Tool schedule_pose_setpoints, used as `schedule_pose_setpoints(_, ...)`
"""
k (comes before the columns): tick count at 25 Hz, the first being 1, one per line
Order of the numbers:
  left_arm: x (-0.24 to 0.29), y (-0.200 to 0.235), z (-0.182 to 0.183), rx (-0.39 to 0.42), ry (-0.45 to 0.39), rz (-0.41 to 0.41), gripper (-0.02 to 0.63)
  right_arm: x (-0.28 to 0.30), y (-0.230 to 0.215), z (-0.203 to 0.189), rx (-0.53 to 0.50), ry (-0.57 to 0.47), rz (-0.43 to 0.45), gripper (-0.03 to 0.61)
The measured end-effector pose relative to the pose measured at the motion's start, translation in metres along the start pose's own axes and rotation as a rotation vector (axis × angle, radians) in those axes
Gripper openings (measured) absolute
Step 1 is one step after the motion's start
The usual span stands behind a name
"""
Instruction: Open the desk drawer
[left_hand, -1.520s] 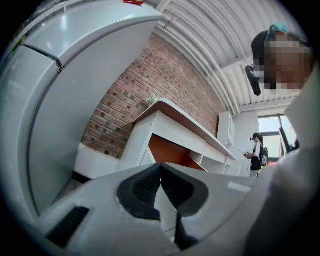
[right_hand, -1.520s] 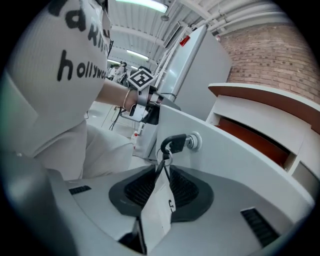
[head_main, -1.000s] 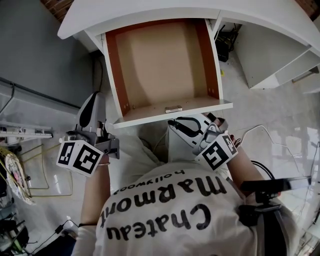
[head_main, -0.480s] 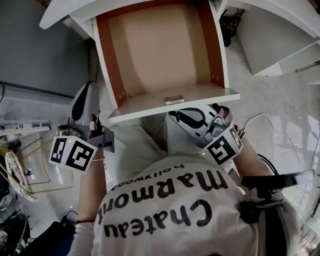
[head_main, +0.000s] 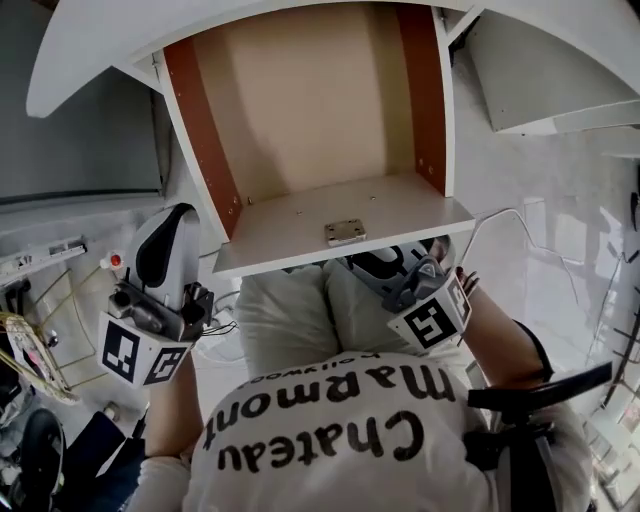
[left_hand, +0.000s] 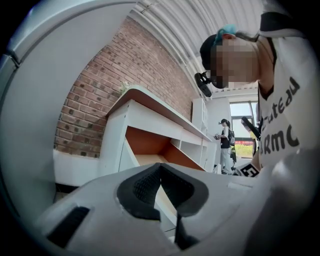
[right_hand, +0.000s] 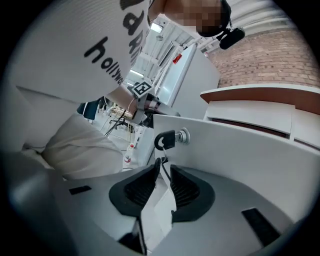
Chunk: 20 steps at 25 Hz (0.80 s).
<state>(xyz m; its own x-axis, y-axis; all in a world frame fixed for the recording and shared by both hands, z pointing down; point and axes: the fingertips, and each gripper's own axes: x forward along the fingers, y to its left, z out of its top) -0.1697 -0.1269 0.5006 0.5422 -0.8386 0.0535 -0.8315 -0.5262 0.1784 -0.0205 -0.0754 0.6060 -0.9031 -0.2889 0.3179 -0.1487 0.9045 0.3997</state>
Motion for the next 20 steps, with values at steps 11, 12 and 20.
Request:
schedule_pose_setpoints(11, -0.002, -0.020, 0.033, -0.056, 0.070, 0.047, 0.015, -0.011, -0.010, 0.000, 0.101, 0.060, -0.097, 0.077)
schedule_pose_setpoints(12, -0.004, -0.021, 0.036, -0.065, 0.068, 0.050, 0.015, -0.013, -0.010, -0.001, 0.103, 0.075, -0.101, 0.077)
schedule_pose_setpoints(20, -0.018, -0.039, 0.082, -0.133, 0.066, 0.073, 0.015, -0.051, -0.009, 0.001, 0.143, 0.251, -0.069, 0.077)
